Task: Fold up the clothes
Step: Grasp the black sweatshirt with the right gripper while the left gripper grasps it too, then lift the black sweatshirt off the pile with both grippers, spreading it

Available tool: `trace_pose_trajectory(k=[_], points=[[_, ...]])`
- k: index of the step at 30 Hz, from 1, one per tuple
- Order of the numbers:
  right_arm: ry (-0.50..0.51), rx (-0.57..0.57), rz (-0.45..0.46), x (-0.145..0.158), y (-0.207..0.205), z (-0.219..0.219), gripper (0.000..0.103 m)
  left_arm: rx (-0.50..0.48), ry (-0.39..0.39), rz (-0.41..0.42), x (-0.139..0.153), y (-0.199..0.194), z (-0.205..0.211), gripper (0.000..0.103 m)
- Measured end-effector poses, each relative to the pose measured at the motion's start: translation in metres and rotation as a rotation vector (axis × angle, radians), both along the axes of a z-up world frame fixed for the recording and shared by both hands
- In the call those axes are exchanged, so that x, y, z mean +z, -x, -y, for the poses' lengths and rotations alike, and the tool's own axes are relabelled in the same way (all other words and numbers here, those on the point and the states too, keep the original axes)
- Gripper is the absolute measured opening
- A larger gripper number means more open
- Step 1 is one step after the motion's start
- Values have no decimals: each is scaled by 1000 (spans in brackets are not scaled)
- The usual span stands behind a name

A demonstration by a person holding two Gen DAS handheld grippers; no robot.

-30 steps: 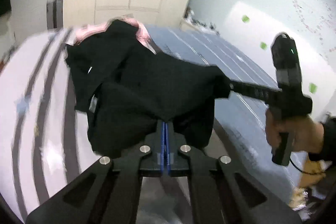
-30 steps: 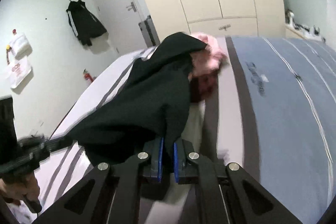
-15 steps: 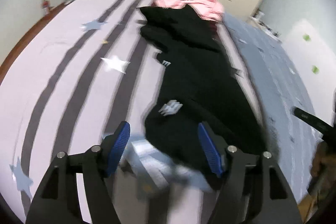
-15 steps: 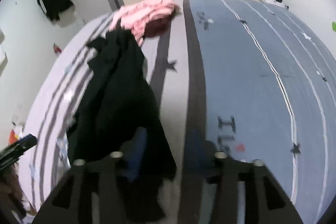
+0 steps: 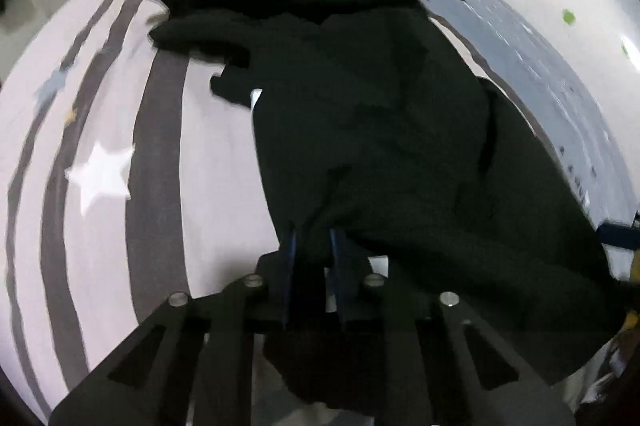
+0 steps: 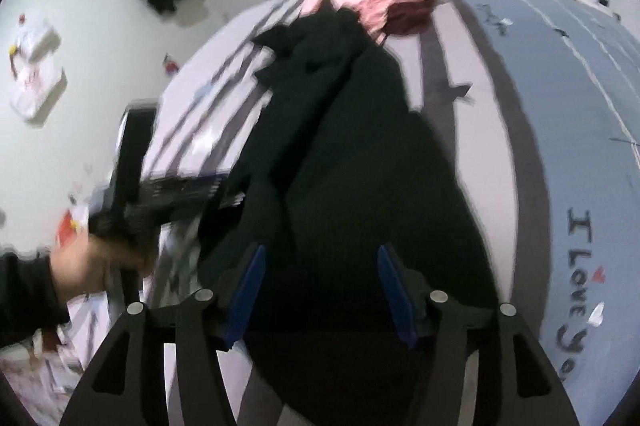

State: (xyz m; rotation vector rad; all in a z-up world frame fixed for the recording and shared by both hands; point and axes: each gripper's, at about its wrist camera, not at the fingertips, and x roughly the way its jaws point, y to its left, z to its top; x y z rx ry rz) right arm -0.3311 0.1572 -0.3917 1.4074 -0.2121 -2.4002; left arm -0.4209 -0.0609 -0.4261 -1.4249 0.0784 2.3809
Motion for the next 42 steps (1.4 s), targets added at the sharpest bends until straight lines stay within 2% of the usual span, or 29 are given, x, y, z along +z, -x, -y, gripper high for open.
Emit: trace_pose_trajectory(k=[3,6,8,9,14,16,17,18,20,21,25,28,29,30,31,32,33,34,36,38,42], points=[[4,7,71,-17,-9,14,55,149,-95,-36,26,-2,38,8],[7,8,86,-20,-17,27,55,320,-205,-88,57,-22,90,8],[0,19,78,-19,-22,38,55,433,-258,-75,64,-46,123,8],[2,22,82,-19,-24,43,55,474,-272,-54,60,-60,136,8],[3,21,118,-28,-36,56,55,544,-208,104,21,-113,164,9],[-5,16,138,-30,-41,55,55,540,-144,95,22,-131,160,11],[-9,14,149,-31,-44,54,55,541,-121,70,27,-137,159,21],[-15,8,152,-31,-47,51,55,542,-110,47,33,-137,158,41],[-28,-14,156,-31,-55,44,55,533,-95,-15,45,-132,157,66],[-37,-29,160,-32,-60,40,55,508,-101,-57,51,-128,151,72],[-75,-98,184,-37,-78,26,55,321,-8,-123,52,-97,105,76],[-100,-153,207,-42,-89,17,55,185,114,-100,32,-68,69,76],[-107,-173,217,-45,-91,16,55,135,145,-86,22,-59,59,72],[-112,-193,219,-47,-92,16,55,96,158,-69,15,-53,53,52],[-116,-213,222,-50,-93,15,55,77,167,-49,10,-47,51,37],[-111,-224,225,-52,-92,17,55,58,177,-28,5,-40,49,14],[-106,-235,228,-55,-91,18,56,39,186,-8,1,-34,48,9],[-102,-241,231,-57,-89,20,56,33,181,7,-1,-27,49,8],[-84,-259,231,-62,-83,21,58,99,116,-7,13,-20,67,7],[-67,-281,224,-65,-76,22,58,189,47,-35,33,-16,93,7],[13,-326,203,-61,-59,19,58,358,-8,-99,71,-11,144,6]])
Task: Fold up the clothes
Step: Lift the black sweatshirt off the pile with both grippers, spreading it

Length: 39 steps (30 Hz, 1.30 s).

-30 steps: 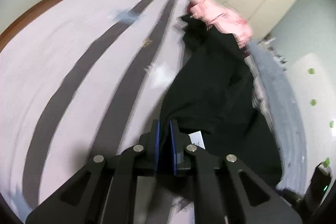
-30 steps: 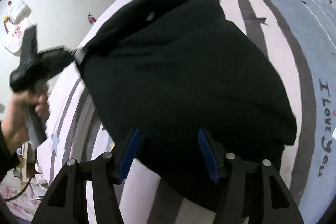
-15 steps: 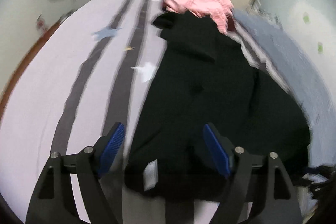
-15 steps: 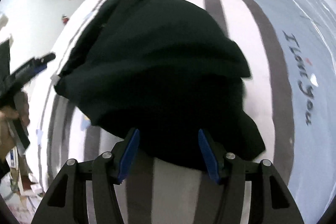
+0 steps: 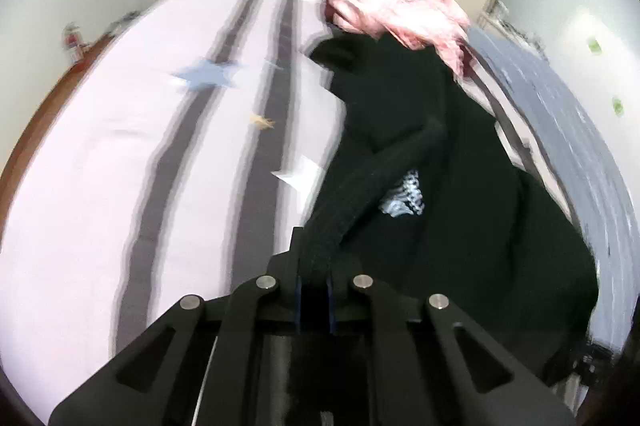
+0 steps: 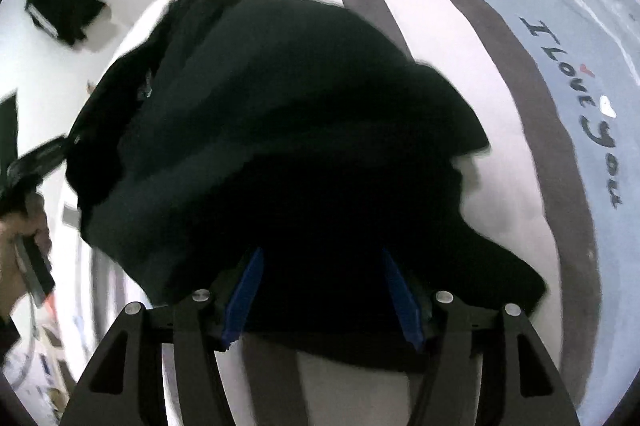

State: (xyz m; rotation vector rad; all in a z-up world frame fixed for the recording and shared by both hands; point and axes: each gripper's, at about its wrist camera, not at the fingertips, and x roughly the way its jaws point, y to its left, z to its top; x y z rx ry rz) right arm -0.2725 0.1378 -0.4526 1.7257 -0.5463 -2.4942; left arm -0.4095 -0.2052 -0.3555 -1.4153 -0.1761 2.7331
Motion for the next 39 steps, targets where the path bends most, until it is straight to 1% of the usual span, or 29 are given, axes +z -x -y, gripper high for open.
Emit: trace_pose_trajectory(k=[1,2,4,6,8,9,12,13,15,17,18,19,21,22,25,26,27,29,31,32,36,39], points=[[13,-5,-7,2,3,0,58,35,3,-9,5,0,13,6],[38,5,-22,7,6,2,58,70,7,-15,9,-1,25,6],[53,40,-40,14,6,8,58,135,8,-9,10,-6,47,6],[70,77,-57,18,6,13,59,197,-15,7,6,-9,63,6],[78,92,-53,18,5,16,63,209,-32,36,-8,-5,63,6],[66,92,-41,15,7,18,67,204,-26,54,-12,-8,65,6],[16,74,-5,3,16,22,67,179,-26,99,-26,-22,71,6],[2,59,7,0,18,22,67,178,-28,101,-31,-22,68,6],[15,26,15,-5,25,21,67,185,-54,105,-32,-35,70,6],[21,8,10,-5,30,17,57,195,-74,98,-34,-34,71,6],[20,7,1,-4,31,14,42,199,-83,93,-35,-34,72,6],[12,16,-4,-3,31,11,30,197,-83,85,-35,-33,70,6],[26,27,-25,3,29,2,22,182,-87,62,-30,-26,64,6],[35,31,-34,6,26,-1,20,173,-88,51,-26,-25,62,6],[25,89,-35,17,13,-3,15,156,-111,-4,-12,-18,52,6],[21,123,-38,21,7,-1,14,157,-133,-25,-4,-17,49,6],[-5,169,-49,27,-2,4,13,156,-161,-43,4,-19,47,6],[-24,242,-63,36,-15,12,11,130,-182,-69,19,-22,37,6],[-31,269,-65,44,-24,13,8,92,-196,-95,35,-26,23,6],[-30,265,-63,45,-27,8,8,67,-202,-110,44,-30,15,6],[-47,173,-97,65,-30,-29,6,14,-252,-170,77,-40,-7,6],[-73,98,-145,84,-19,-57,6,-15,-294,-231,110,-46,-22,6]])
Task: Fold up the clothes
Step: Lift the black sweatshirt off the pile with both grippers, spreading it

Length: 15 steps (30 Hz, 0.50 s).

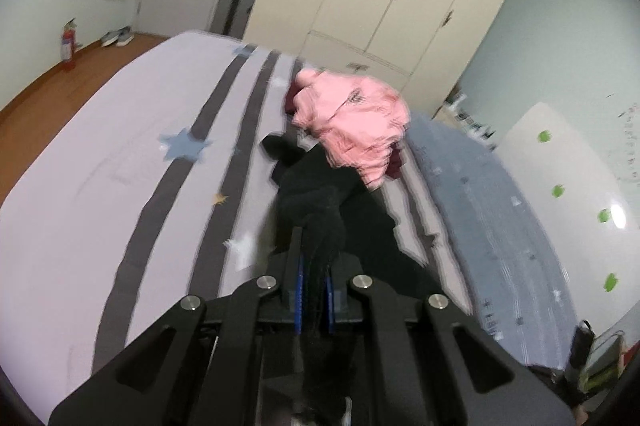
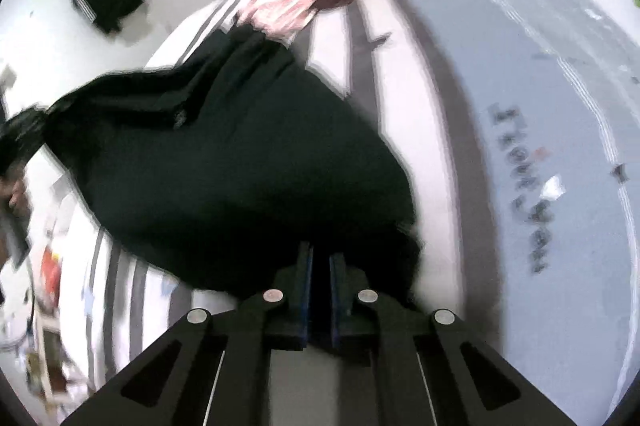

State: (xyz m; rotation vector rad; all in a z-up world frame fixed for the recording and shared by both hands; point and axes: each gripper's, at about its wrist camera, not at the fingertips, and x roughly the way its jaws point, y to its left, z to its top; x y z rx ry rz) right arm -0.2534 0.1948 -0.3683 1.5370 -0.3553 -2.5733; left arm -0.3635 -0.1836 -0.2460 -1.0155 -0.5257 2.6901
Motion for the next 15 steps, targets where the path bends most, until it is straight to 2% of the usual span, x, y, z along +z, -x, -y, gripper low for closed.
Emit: trace_pose_trajectory(k=[5,9,11,13,15], points=[[-25,-101,-127,51,28,-51,2,-44,-63,-126,72,-18,-26,6],[-53,-132,-279,114,50,-77,0,-94,-109,-203,135,-37,-59,6],[-14,-103,-263,131,57,-85,0,-115,-124,-209,156,-42,-82,6],[54,-62,-220,142,65,-89,2,-133,-100,-217,169,-43,-105,6],[78,27,-217,150,50,-68,5,-135,-101,-219,177,-39,-125,6]])
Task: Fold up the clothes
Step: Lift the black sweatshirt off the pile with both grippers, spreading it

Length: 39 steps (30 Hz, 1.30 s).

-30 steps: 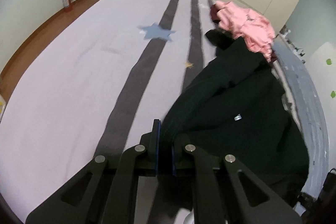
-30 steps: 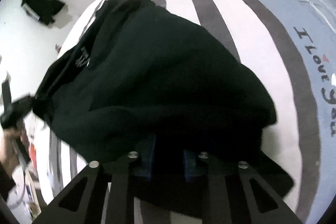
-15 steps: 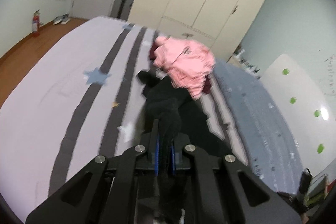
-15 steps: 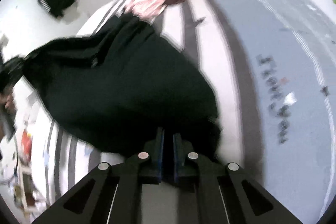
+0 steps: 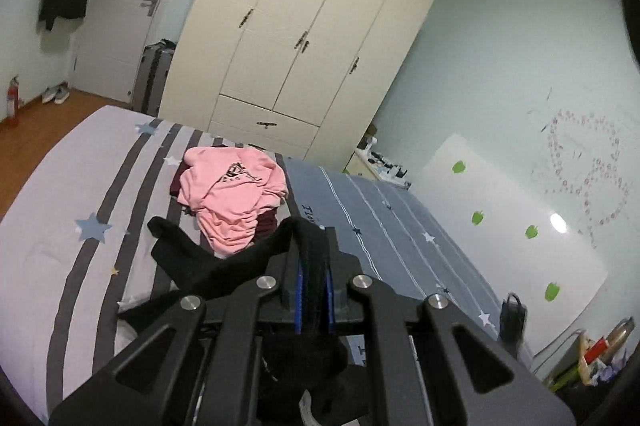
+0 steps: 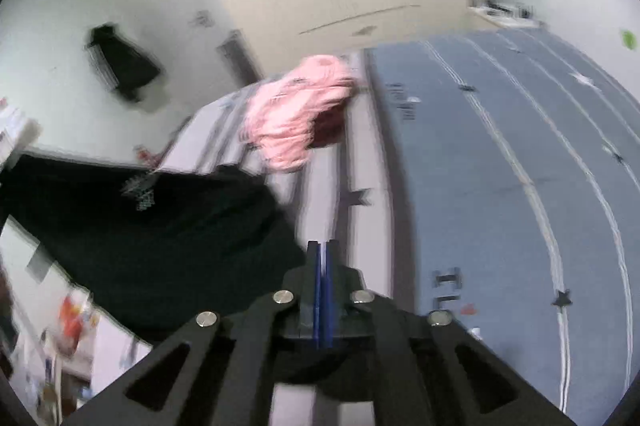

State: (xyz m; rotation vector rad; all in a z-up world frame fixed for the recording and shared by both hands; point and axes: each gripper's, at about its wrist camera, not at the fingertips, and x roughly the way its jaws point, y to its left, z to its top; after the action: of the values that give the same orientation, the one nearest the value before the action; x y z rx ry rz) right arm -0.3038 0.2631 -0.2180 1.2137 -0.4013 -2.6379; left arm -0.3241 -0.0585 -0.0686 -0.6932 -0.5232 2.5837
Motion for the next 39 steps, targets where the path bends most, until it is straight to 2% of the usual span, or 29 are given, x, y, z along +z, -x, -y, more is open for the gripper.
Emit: trace_pose_trajectory(k=[2,3,4,5,7,10,12,17,20,24,26,31,34,39], points=[[13,92,-1,9,-15,21,23,8,-23,4,6,5,-14,6],[46,125,8,8,-25,34,41,11,-23,2,9,9,-21,6],[79,158,17,8,-35,48,51,15,-23,-1,12,12,-27,6],[91,173,29,5,-42,61,52,15,-23,-5,13,15,-33,6],[115,203,53,-1,-55,87,53,10,-32,-7,18,19,-41,6],[133,175,51,-3,-57,113,57,5,-15,-12,19,22,-53,6],[136,134,43,-1,-49,122,61,3,-6,-4,17,24,-56,6],[171,-2,27,0,-22,121,64,0,-11,17,6,25,-50,6],[212,-18,54,-13,-5,122,64,6,-10,34,-2,29,-42,6],[202,15,29,-25,-16,144,64,14,-20,50,-9,38,-30,6],[192,17,30,-35,-30,155,64,18,-26,56,-12,44,-23,6],[216,54,130,-73,-47,186,64,6,-46,51,-20,55,-11,6],[194,38,141,-90,-46,197,64,-13,-48,50,-25,59,-4,6],[250,-135,151,-124,-13,178,64,-21,-23,74,-42,62,14,6]])
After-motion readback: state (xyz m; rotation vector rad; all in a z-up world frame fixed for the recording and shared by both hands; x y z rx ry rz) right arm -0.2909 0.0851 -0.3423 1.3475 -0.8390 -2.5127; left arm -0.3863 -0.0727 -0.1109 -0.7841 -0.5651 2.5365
